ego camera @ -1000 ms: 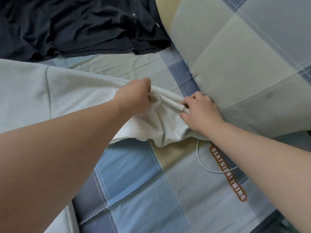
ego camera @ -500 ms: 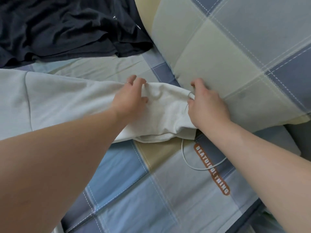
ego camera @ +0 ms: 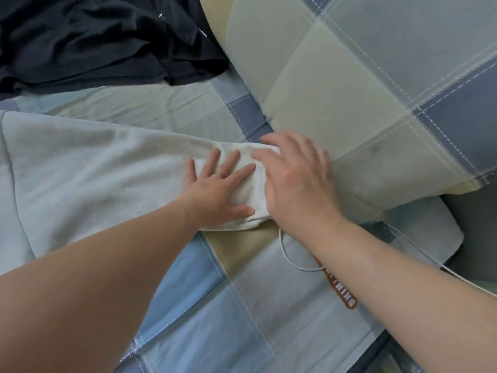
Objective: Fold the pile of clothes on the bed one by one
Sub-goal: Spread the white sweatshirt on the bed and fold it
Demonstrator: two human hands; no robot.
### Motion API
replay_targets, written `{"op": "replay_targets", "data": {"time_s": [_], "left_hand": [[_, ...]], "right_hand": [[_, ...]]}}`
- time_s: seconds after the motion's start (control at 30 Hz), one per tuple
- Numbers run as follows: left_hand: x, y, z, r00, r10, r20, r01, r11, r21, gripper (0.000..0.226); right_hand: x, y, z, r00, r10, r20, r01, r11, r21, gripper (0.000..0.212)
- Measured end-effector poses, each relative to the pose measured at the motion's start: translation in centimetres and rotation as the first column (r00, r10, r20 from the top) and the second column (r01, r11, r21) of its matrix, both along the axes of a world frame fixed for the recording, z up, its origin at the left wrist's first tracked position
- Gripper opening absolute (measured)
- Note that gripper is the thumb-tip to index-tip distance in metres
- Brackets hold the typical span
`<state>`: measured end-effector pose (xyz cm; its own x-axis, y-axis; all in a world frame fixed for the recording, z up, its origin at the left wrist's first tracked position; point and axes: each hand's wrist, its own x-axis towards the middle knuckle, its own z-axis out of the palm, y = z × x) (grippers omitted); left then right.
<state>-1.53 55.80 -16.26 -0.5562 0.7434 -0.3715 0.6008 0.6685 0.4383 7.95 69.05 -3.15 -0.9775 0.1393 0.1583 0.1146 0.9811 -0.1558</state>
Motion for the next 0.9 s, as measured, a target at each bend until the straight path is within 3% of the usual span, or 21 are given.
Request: {"op": "replay_targets", "data": {"time_s": [0.1, 0.17, 0.23, 0.4, 0.5, 0.57, 0.67, 0.77, 0.9], "left_hand": [[-0.1, -0.5, -0.7, 0.999, 0.034, -0.005, -0.034, 0.996, 0.081, 0.113], [-0.2, -0.7, -1.1, 0.998, 0.056, -0.032, -0.053, 0.993, 0.106, 0.122], [-0.1, -0.9, -1.3, 0.998, 0.046, -0.045, -0.041, 0.994, 0.103, 0.127], [-0.2, -0.8, -1.5, 0.999, 0.035, -0.037, -0.031, 0.994, 0.101, 0.127], [-0.2, -0.8, -1.5, 0.998, 0.040, -0.041, -0.036, 0.995, 0.095, 0.128], [-0.2, -0.7, -1.5, 0.999, 0.035, -0.035, -0.032, 0.996, 0.085, 0.129], [-0.2, -0.4, -0.8, 0.999, 0.043, -0.027, -0.041, 0.998, 0.054, 0.126], [1.0, -0.7, 0.1, 0.998, 0.048, -0.029, -0.047, 0.998, 0.053, 0.119], [4.1, -3.0, 0.9, 0.992, -0.095, -0.088, 0.092, 0.995, -0.040, 0.112]], "right_hand": [[-1.2, -0.6, -3.9, 0.969, 0.056, 0.241, -0.046, 0.998, -0.047, 0.048], [-1.5, 0.4, -6.7, 0.898, -0.030, 0.440, 0.028, 1.000, 0.010, 0.054], [-0.2, 2.4, -9.0, 0.833, -0.114, 0.542, 0.103, 0.993, 0.051, 0.060], [1.5, 3.5, -10.6, 0.837, -0.249, 0.488, 0.260, 0.965, 0.047, 0.075], [2.4, 2.1, -10.7, 0.897, -0.130, 0.422, 0.110, 0.991, 0.072, 0.070], [3.9, 2.7, -10.8, 0.863, -0.069, 0.500, 0.035, 0.996, 0.077, 0.065], [4.1, 3.2, -11.1, 0.802, -0.143, 0.580, 0.127, 0.990, 0.068, 0.063], [3.6, 1.7, -10.4, 0.801, -0.193, 0.566, 0.225, 0.974, 0.014, 0.065], [6.1, 0.8, -9.1, 0.791, -0.156, 0.592, 0.223, 0.974, -0.041, 0.065]]}}
